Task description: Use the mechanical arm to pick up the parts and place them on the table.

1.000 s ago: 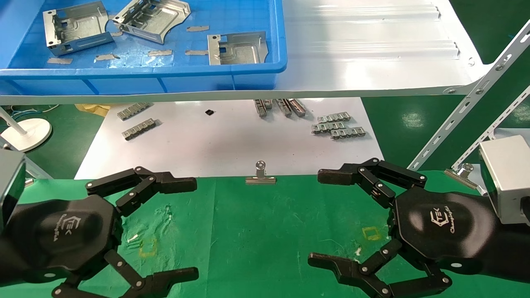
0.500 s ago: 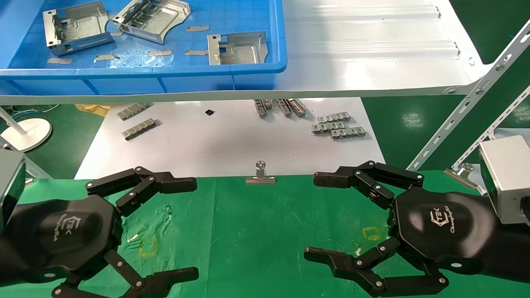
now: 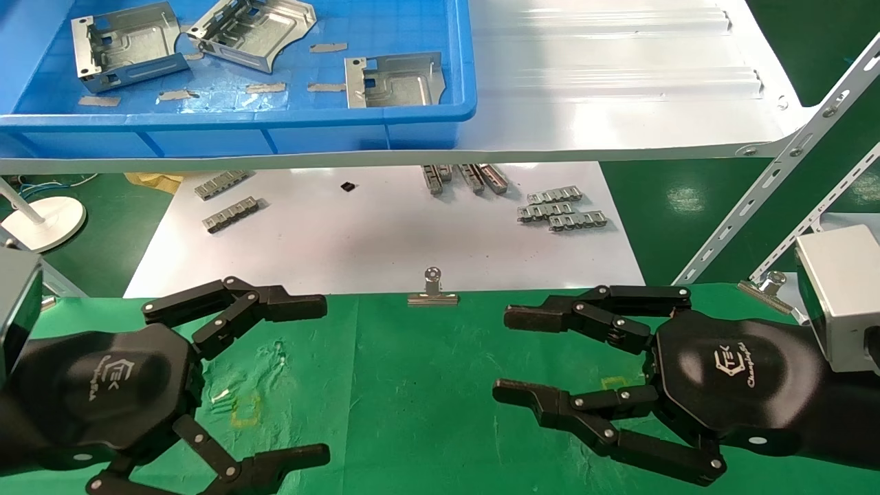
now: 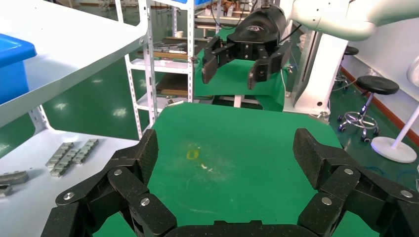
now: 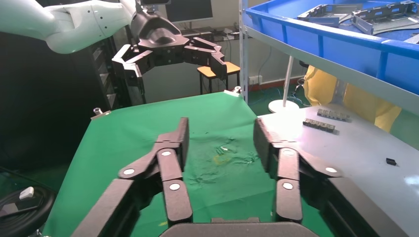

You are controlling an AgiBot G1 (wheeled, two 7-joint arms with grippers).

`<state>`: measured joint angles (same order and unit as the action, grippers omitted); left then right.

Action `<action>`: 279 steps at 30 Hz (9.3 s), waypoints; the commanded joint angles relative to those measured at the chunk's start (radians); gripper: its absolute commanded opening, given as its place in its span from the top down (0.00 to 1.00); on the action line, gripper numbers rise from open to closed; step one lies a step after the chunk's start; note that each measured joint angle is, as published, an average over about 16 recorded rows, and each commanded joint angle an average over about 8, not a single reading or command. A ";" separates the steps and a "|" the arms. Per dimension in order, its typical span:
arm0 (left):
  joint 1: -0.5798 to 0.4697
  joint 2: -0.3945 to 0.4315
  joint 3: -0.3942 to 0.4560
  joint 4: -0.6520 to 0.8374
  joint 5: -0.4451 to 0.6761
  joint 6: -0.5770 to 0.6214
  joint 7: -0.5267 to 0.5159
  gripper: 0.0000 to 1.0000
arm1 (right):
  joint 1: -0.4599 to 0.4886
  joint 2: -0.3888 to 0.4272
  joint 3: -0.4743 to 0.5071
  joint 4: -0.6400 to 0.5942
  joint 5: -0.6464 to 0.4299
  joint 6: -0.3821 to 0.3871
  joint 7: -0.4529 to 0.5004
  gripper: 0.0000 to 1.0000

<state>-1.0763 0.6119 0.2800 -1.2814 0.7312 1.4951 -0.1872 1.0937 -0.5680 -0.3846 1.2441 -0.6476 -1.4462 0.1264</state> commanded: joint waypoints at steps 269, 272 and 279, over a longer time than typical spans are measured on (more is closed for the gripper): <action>-0.166 0.071 0.159 0.454 0.090 0.042 0.413 0.00 | 0.000 0.000 0.000 0.000 0.000 0.000 0.000 0.00; -0.144 0.062 0.139 0.395 0.078 0.037 0.360 0.00 | 0.000 0.000 0.000 0.000 0.000 0.000 0.000 0.00; -0.094 0.041 0.091 0.259 0.051 0.025 0.236 0.00 | 0.000 0.000 -0.001 0.000 0.000 0.000 0.000 0.00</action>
<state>-1.1703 0.6524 0.3709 -1.0228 0.7826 1.5196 0.0489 1.0937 -0.5678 -0.3851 1.2437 -0.6471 -1.4458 0.1260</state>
